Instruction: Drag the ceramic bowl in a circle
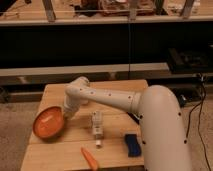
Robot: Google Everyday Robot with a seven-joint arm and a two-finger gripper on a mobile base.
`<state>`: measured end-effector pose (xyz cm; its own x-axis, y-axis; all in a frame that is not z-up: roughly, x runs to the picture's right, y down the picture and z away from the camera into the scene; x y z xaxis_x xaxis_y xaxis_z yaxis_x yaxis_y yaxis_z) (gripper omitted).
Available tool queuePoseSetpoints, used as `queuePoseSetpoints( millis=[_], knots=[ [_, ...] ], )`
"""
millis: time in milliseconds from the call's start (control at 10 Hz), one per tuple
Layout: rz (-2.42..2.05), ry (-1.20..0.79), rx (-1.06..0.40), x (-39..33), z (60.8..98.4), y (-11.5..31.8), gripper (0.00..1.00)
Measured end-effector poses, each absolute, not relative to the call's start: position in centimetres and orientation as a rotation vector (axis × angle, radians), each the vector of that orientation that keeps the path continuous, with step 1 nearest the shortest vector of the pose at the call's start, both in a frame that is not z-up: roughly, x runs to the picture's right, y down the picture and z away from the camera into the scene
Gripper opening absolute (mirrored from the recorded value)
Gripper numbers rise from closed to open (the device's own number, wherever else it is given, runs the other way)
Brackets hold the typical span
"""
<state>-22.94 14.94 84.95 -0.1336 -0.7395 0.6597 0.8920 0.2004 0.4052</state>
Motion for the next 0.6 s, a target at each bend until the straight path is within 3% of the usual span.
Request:
queuePoseSetpoints(
  millis=[300,600],
  knots=[
    [-1.287,-0.901,-0.26,-17.7,86.3,15.5,0.12],
    [-1.276,-0.855,-0.266,-13.2,84.4,17.6,0.12]
  ],
)
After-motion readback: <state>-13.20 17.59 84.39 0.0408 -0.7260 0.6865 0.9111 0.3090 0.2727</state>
